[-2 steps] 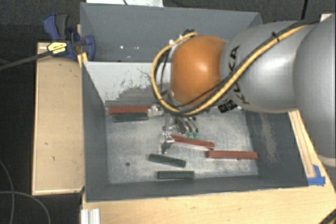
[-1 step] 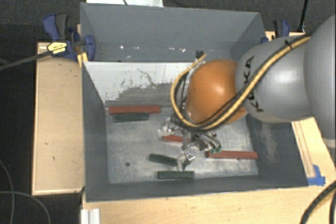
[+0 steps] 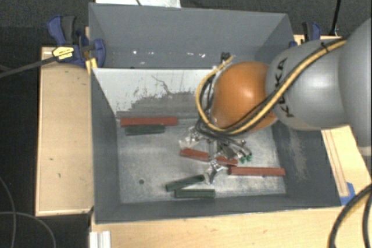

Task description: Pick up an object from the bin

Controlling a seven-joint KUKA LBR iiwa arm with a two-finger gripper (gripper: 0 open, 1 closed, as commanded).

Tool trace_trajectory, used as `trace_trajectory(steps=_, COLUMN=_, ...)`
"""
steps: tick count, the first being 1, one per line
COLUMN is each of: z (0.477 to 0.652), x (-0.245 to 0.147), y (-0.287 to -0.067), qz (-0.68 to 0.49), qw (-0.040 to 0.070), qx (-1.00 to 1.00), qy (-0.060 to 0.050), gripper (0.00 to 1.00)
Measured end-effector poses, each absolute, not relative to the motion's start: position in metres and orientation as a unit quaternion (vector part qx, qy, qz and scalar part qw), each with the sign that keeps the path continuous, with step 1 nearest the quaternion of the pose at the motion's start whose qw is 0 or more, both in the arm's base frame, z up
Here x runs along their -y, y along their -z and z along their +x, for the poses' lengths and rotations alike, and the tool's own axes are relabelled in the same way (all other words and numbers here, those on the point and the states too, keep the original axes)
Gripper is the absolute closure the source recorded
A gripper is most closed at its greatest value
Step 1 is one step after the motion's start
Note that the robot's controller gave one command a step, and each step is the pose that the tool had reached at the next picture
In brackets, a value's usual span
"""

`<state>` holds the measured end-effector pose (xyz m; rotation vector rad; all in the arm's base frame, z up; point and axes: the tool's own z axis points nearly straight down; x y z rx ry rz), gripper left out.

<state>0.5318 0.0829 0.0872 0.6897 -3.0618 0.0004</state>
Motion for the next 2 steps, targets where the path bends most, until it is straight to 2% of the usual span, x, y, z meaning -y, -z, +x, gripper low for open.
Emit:
trace_trajectory(steps=1, z=0.523, x=-0.092, y=-0.086, qz=0.213, qw=-0.008, qx=0.977, qy=-0.004, gripper=0.0)
trace_trajectory(steps=2, z=0.483, x=-0.077, y=-0.074, qz=0.32, qw=-0.008, qx=0.947, qy=0.001, gripper=1.0)
